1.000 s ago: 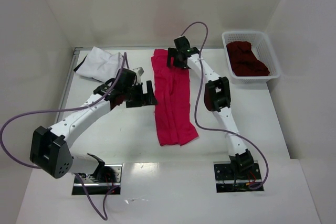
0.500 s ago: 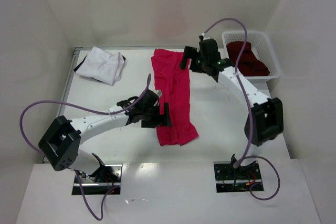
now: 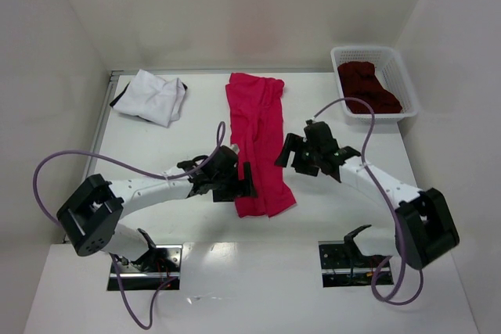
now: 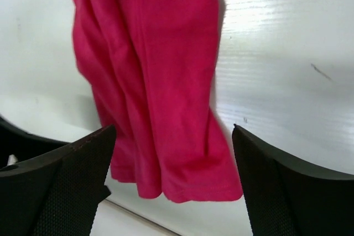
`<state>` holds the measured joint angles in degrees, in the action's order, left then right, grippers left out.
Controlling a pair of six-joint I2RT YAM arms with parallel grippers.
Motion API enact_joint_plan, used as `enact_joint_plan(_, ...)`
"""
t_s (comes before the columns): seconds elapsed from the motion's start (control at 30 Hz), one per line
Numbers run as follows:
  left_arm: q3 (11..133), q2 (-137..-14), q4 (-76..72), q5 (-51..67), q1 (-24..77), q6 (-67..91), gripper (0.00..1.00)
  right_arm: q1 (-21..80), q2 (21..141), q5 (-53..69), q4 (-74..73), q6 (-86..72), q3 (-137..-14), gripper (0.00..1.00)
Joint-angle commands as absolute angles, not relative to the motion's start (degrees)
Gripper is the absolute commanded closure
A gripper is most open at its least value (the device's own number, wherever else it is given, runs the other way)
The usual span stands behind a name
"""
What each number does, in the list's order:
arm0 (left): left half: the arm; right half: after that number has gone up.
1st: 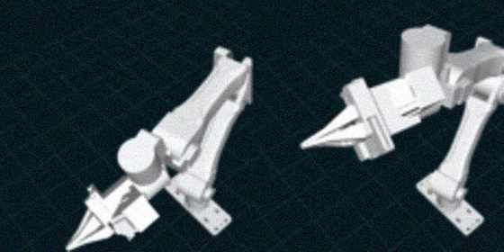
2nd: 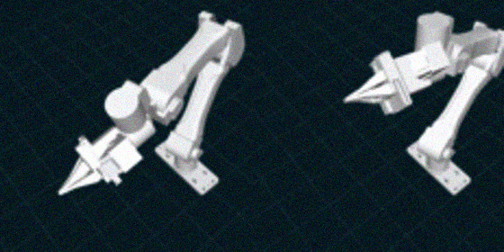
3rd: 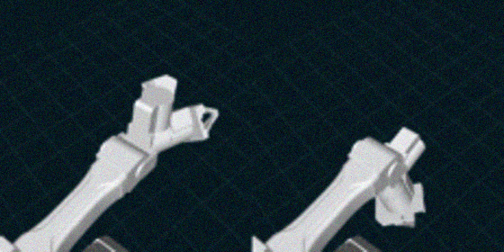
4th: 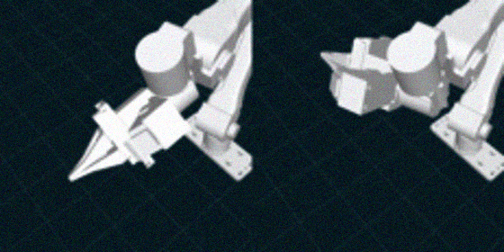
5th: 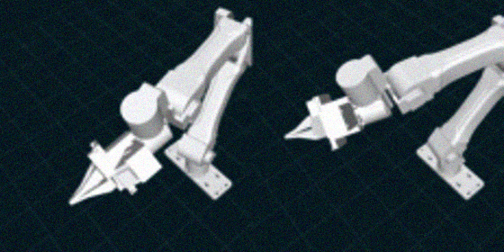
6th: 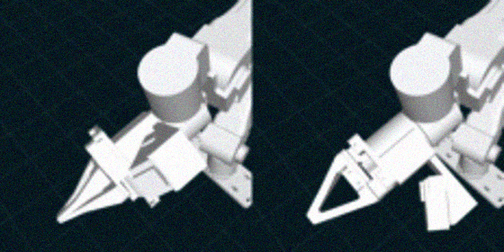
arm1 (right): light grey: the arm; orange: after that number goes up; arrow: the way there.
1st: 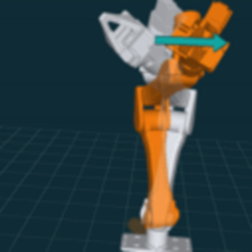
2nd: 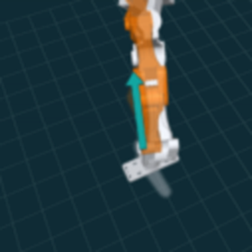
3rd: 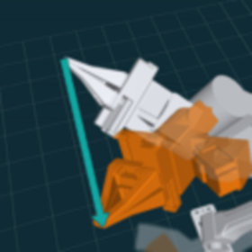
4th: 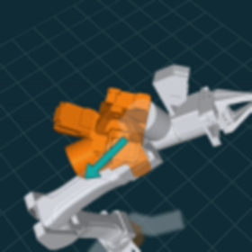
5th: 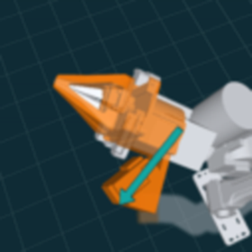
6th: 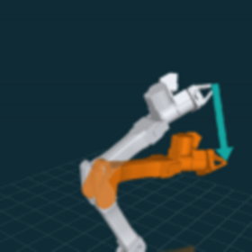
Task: Fold and stack the t-shirts
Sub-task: Rotate the tshirt 90 degrees
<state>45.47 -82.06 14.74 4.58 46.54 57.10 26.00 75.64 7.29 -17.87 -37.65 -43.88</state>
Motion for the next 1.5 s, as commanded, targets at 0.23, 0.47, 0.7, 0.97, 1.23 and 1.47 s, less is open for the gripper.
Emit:
enact_joint_plan(0.23,43.3,-82.4,10.6,4.6,49.0,62.3,0.07,28.4,66.4,8.5,-12.2,-45.5,-34.8,0.21)
enact_joint_plan(0.47,40.9,-81.3,11.3,2.6,49.0,65.6,0.10,34.0,67.0,5.6,-12.7,-49.6,-32.2,0.21)
enact_joint_plan(0.7,40.3,-81.3,12.5,2.1,49.0,65.6,0.11,34.5,68.8,2.4,-15.3,-50.6,-32.2,0.21)
enact_joint_plan(0.97,40.3,-83.6,10.9,2.1,49.0,65.6,0.27,34.5,73.6,3.4,-13.2,-50.6,-30.5,0.23)
enact_joint_plan(1.23,40.3,-85.3,10.9,2.1,49.0,65.6,0.39,36.1,73.6,3.3,-10.8,-52.4,-28.8,0.32)
enact_joint_plan(1.47,39.8,-87.0,10.4,2.1,49.0,65.6,0.58,37.3,72.8,4.0,-9.1,-55.4,-26.3,0.51)
